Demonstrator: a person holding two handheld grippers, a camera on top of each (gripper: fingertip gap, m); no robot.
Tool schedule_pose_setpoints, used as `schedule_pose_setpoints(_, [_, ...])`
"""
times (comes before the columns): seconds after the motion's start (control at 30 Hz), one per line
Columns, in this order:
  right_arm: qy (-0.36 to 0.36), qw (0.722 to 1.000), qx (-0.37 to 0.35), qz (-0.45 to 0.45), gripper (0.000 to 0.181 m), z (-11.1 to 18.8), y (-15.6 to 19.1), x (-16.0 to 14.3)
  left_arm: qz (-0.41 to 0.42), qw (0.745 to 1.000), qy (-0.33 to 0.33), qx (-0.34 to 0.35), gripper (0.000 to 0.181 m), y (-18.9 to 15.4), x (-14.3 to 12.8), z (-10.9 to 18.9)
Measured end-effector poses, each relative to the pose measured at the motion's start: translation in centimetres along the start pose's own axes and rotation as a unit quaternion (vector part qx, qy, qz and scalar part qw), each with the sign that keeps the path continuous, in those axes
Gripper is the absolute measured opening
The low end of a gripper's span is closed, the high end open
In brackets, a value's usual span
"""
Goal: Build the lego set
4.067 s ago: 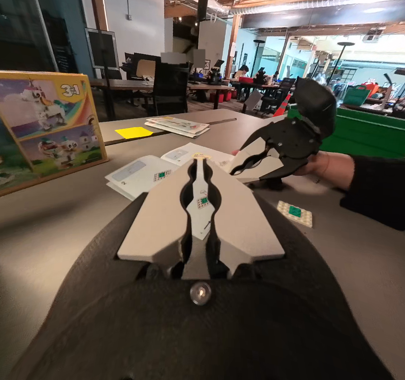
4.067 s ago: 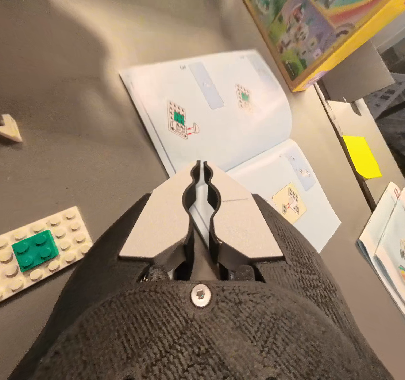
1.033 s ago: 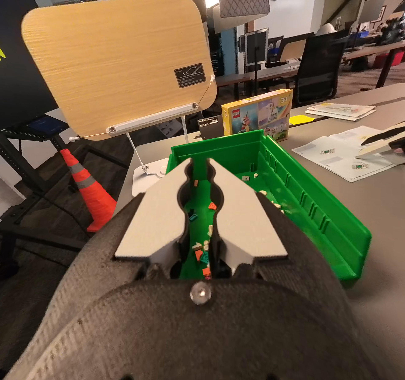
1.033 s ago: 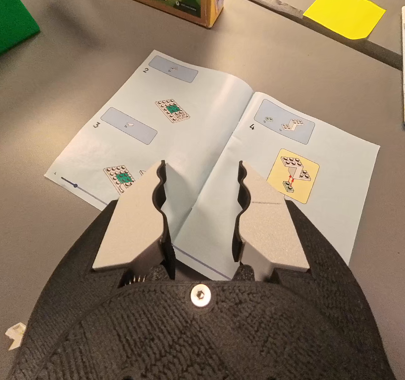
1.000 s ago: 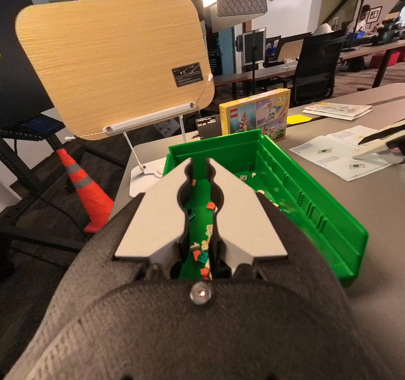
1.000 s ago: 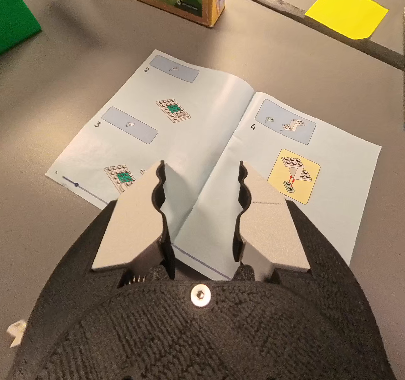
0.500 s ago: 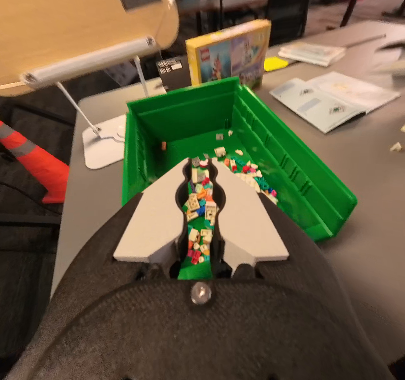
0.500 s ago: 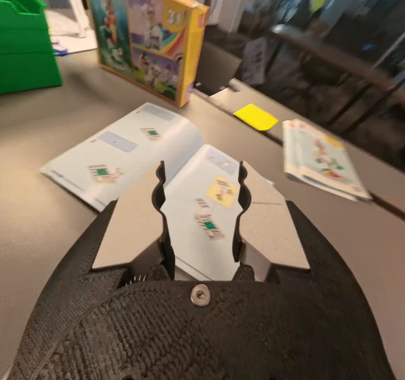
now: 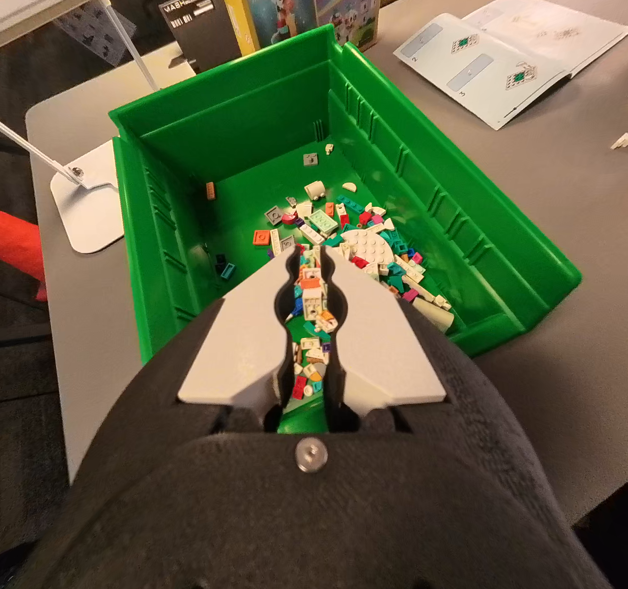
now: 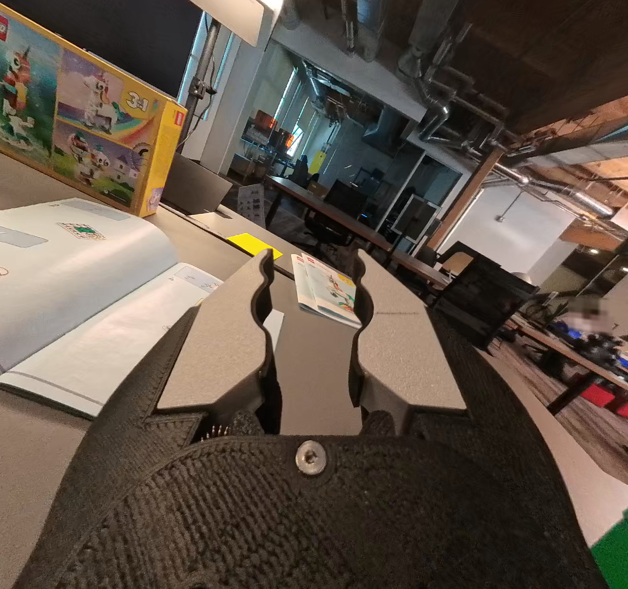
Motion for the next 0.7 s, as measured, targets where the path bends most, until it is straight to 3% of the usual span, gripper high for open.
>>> schedule_pose_setpoints(0.37, [0.002,0.998,-0.009,-0.056,0.04,0.1,-1.1,-0.4,0.032,0.998,-0.06,-0.006,0.009,-0.3,0.9,0.9])
schedule_pose_setpoints(0.7, [-0.001,0.998,-0.003,-0.055,0.037,0.2,-0.9,-0.2,0.035,0.998,-0.06,-0.007,0.01,-0.3,0.8,1.1])
Point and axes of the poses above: each gripper's, where its closed fingertips meet, z back along the fingers, x out of its top, y = z × x across the jaws, the point moved 4 cm from there along z, back along the fingers, and after that the axes turned 6 degrees about -x, right-handed, at the moved point
